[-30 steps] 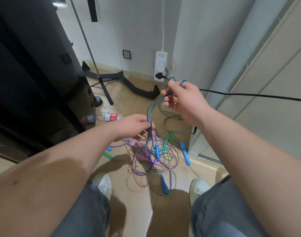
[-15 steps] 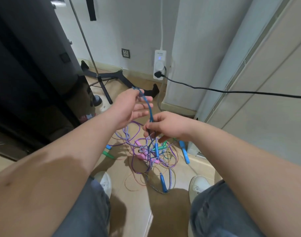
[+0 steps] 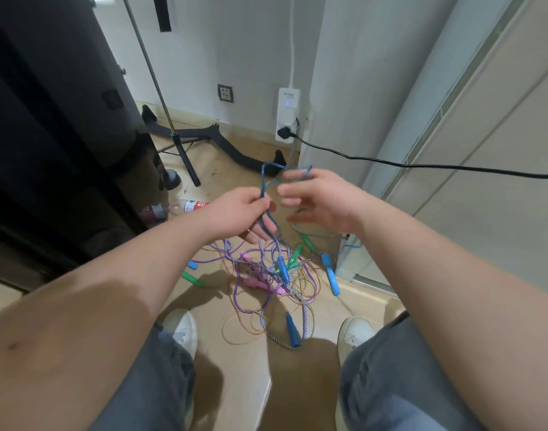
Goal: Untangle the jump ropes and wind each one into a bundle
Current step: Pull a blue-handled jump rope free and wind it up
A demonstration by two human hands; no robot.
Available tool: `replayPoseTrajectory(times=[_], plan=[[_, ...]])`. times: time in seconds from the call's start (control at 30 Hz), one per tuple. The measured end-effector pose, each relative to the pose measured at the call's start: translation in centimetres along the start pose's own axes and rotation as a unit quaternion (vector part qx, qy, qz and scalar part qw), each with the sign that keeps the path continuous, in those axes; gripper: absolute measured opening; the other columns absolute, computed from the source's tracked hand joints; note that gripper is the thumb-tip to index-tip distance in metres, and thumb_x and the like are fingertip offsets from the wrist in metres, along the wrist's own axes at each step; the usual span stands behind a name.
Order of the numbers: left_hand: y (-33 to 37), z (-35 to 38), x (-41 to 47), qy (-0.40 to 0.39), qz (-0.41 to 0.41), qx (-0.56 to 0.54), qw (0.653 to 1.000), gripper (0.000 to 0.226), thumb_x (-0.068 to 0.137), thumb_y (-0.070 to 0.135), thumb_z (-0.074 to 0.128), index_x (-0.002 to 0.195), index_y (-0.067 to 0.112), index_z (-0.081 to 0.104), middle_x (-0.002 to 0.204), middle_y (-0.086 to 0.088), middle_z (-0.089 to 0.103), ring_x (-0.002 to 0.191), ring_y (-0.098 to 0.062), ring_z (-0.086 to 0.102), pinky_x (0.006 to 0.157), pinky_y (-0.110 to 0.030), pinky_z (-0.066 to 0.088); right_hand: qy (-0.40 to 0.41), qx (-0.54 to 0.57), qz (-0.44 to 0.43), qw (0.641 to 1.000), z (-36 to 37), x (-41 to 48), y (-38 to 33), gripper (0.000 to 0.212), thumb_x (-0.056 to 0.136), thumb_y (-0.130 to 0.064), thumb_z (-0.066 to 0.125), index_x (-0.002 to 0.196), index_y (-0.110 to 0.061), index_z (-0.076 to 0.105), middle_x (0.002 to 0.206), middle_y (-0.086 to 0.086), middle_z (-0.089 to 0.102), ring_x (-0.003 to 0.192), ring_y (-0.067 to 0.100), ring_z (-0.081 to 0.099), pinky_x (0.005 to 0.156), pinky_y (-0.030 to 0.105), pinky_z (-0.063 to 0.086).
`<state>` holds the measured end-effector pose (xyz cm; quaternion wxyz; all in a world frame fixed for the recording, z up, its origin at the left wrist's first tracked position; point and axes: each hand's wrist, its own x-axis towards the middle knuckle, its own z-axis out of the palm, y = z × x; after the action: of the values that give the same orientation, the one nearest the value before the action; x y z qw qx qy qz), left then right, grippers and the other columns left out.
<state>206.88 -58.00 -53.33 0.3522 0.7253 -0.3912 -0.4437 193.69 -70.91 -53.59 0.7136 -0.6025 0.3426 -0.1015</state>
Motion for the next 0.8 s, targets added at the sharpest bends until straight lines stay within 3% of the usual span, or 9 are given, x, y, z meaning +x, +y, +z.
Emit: replayPoseTrajectory(times=[0.07,0.2,0.27,0.33,0.43,0.53,0.63,0.8], plan=[[0.6,-0.3,0.1,0.038,0.03,-0.078,0.996,0.022,0.107,0.021,0.038,0.102,0.01,0.057,0.079,-0.009,0.069,0.061,-0.017,0.069,0.055,-0.023,0.059,-0.076,-0.139,0.056,0.986,0.0,0.0,1.3,0.054,0.079,-0.023,0.081,0.129,-0.027,0.061,0.113,0.0,0.07,0.104,0.015,0.065,0.077,0.038,0.059],[1.3,-0.7,0.2,0.09,0.067,-0.166,0.98,0.022,0.106,0.024,0.044,0.097,0.012,0.06,0.079,-0.01,0.062,0.057,-0.016,0.07,0.053,-0.022,0.058,-0.164,-0.293,0.09,0.938,1.2,-0.6,2.6,0.011,0.092,-0.032,0.07,0.103,-0.032,0.07,0.113,-0.007,0.069,0.111,0.015,0.062,0.079,0.039,0.058],[1.3,-0.9,0.3,0.122,0.077,-0.184,0.972,0.023,0.105,0.026,0.045,0.094,0.014,0.061,0.08,-0.008,0.054,0.055,-0.013,0.068,0.05,-0.02,0.056,-0.152,-0.321,0.07,0.932,1.9,-0.8,2.6,0.017,0.093,-0.033,0.069,0.106,-0.023,0.066,0.105,-0.004,0.068,0.097,0.013,0.064,0.081,0.04,0.057],[1.4,-1.2,0.4,0.141,0.074,-0.202,0.966,0.025,0.105,0.028,0.045,0.092,0.014,0.062,0.077,-0.004,0.048,0.054,-0.011,0.067,0.049,-0.018,0.055,-0.092,-0.298,0.028,0.95,2.6,-0.7,2.4,0.031,0.088,-0.034,0.075,0.106,-0.017,0.057,0.097,0.002,0.065,0.083,0.015,0.065,0.076,0.04,0.058],[1.6,-1.3,0.3,0.137,0.074,-0.226,0.962,0.027,0.105,0.029,0.046,0.092,0.013,0.063,0.069,-0.001,0.045,0.052,-0.009,0.063,0.049,-0.017,0.052,-0.021,-0.244,-0.004,0.969,2.9,-0.4,2.0,0.049,0.084,-0.036,0.079,0.122,-0.024,0.051,0.102,0.007,0.068,0.082,0.023,0.072,0.071,0.039,0.06],[2.0,-1.4,0.1,0.127,0.089,-0.241,0.958,0.027,0.105,0.03,0.045,0.094,0.013,0.064,0.065,0.001,0.045,0.053,-0.008,0.054,0.05,-0.017,0.047,-0.084,-0.308,-0.009,0.948,3.2,-0.9,1.9,0.032,0.093,-0.038,0.069,0.122,-0.027,0.061,0.099,0.001,0.066,0.082,0.018,0.064,0.071,0.036,0.059],[2.3,-1.8,0.1,0.144,0.097,-0.268,0.948,0.027,0.106,0.031,0.044,0.096,0.015,0.063,0.065,0.004,0.04,0.053,-0.007,0.044,0.052,-0.018,0.038,-0.123,-0.36,-0.005,0.925,3.7,-1.3,2.0,0.023,0.097,-0.039,0.061,0.111,-0.021,0.065,0.1,0.011,0.064,0.084,0.015,0.057,0.072,0.034,0.059],[1.8,-2.9,0.5,0.283,0.08,-0.266,0.918,0.024,0.103,0.031,0.047,0.1,0.019,0.068,0.065,0.004,0.035,0.056,-0.009,0.035,0.055,-0.023,0.035,-0.07,-0.429,-0.034,0.9,3.5,-0.9,2.2,0.026,0.101,-0.035,0.056,0.089,-0.012,0.06,0.081,0.005,0.061,0.072,0.02,0.059,0.075,0.046,0.06]])
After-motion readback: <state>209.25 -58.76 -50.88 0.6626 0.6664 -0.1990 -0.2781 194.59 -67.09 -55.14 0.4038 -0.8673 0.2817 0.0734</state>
